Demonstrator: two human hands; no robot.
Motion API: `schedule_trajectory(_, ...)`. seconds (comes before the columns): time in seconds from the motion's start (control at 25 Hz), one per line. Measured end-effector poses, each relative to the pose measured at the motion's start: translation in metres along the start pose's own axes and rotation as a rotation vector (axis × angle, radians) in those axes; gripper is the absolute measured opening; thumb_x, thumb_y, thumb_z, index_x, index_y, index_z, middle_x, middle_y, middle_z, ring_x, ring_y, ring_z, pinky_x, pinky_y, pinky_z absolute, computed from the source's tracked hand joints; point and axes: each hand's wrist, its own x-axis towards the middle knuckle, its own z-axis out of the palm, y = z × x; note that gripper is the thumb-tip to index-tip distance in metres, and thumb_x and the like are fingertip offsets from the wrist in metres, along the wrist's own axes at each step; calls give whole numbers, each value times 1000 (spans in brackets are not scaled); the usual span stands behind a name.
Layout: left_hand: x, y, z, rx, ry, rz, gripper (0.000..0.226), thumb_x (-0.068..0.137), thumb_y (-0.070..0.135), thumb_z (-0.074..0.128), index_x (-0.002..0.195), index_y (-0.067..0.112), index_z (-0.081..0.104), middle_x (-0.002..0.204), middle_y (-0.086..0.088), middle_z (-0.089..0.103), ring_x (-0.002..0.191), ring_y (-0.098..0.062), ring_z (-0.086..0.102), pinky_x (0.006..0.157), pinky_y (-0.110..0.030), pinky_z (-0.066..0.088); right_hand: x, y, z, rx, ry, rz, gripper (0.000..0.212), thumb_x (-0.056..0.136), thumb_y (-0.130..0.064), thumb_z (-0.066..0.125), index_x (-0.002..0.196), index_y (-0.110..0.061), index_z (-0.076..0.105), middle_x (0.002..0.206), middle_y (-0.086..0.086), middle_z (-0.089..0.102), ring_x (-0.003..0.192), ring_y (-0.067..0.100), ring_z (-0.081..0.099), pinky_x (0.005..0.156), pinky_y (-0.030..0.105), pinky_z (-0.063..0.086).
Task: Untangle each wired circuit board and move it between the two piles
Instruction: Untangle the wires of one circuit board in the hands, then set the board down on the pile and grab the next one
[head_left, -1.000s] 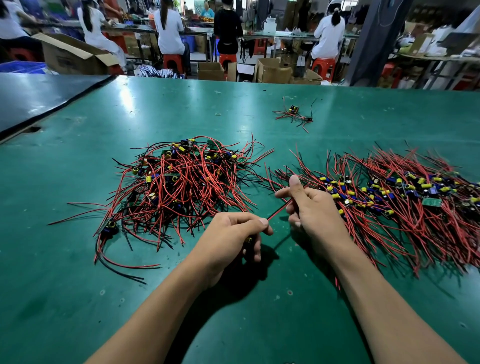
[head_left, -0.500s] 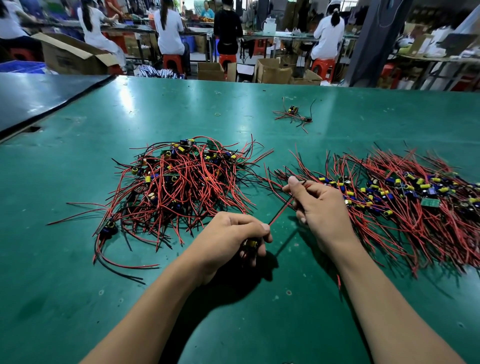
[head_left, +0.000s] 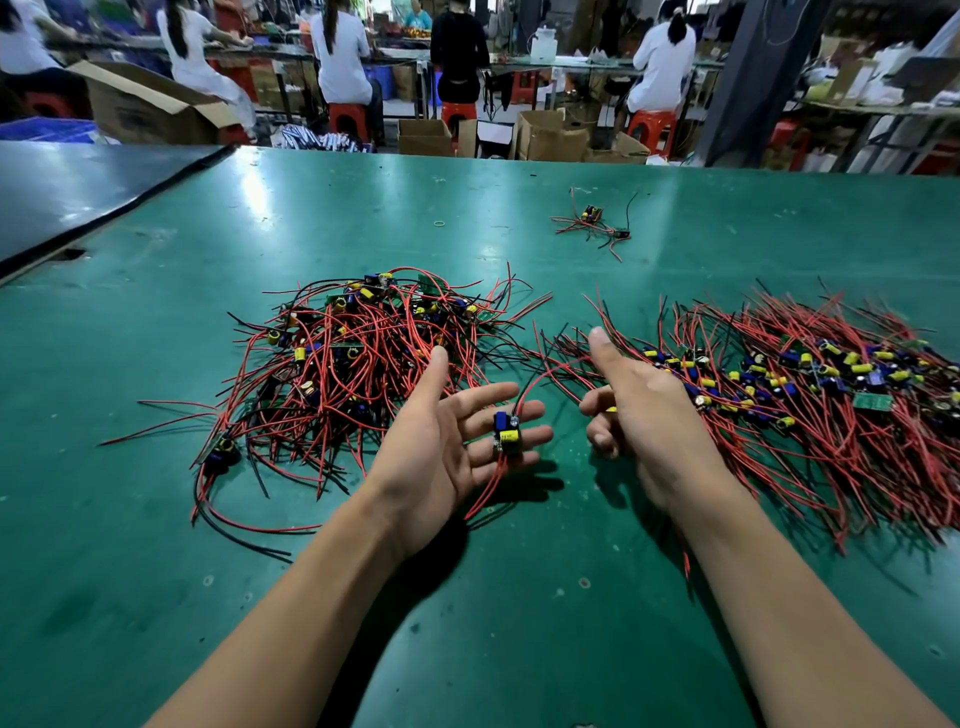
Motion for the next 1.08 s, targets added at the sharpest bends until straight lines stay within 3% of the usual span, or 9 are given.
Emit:
schedule_trajectory(0.12,0,1,-3,-73,-30,25,81,92,69,28,123,0,56,115,-21,69,102,-36,69,81,-43,60,-1,-2,-1,46,3,18,47,88,-57,67,101,-13,59,64,0,60,39,11,45,35,20,32)
schedule_trajectory(0.24,0,1,-4,-139,-55,67,83,91,70,28,129,0,53,123,-19,66,113,-35,64,96,-46,52,-6,-4,3,27,-72,10,43,84,-53,73,96,-15,58,64,0,58,39,11,45,37,19,32)
schedule_trajectory(0.4,-1,-2,-1,-238,-109,91,84,91,71,28,143,8,41,136,-10,60,125,-25,57,112,-43,36,-20,3,17,-264,-254,-208,32,78,-39,85,89,-19,62,74,-3,64,59,8,56,50,19,45)
schedule_trajectory(0.48,-3,-4,1,-235,-129,86,83,91,71,27,148,12,37,142,-4,55,126,-19,56,109,-37,39,-24,9,25,-398,-219,-341,28,78,-27,86,90,-23,62,76,-10,66,63,-3,55,60,13,46)
schedule_trajectory(0.64,-1,-5,5,-87,-60,108,73,93,66,31,145,16,43,143,0,53,124,-14,57,112,-38,38,-18,11,22,-467,-41,-433,20,81,-20,83,89,-23,64,73,-8,65,60,-4,54,63,10,45)
schedule_trajectory(0.76,0,-7,2,146,113,247,38,97,36,51,116,6,63,109,-11,71,90,-25,72,85,-36,58,-3,5,-1,-631,94,-326,18,82,-22,81,88,-23,64,73,-8,64,62,2,55,59,9,40)
schedule_trajectory(0.88,-4,-6,-3,320,242,371,21,98,20,56,96,2,67,74,-6,68,52,-21,62,47,-27,52,7,4,-22,-880,165,-227,18,82,-23,80,91,-20,66,72,-9,61,70,11,58,64,20,40)
schedule_trajectory(0.96,-5,-4,-6,432,355,449,15,97,17,58,91,5,66,65,-5,64,44,-19,56,40,-24,45,8,6,-28,-973,177,-204,21,82,-24,80,96,-18,65,78,-3,64,81,21,61,74,30,45)
schedule_trajectory(1.08,-2,-4,-13,536,487,491,4,95,14,59,96,10,60,69,-17,63,41,-21,56,37,-26,43,8,5,-31,-1057,196,-218,31,82,-25,81,106,-14,63,92,7,65,90,27,60,80,34,46)
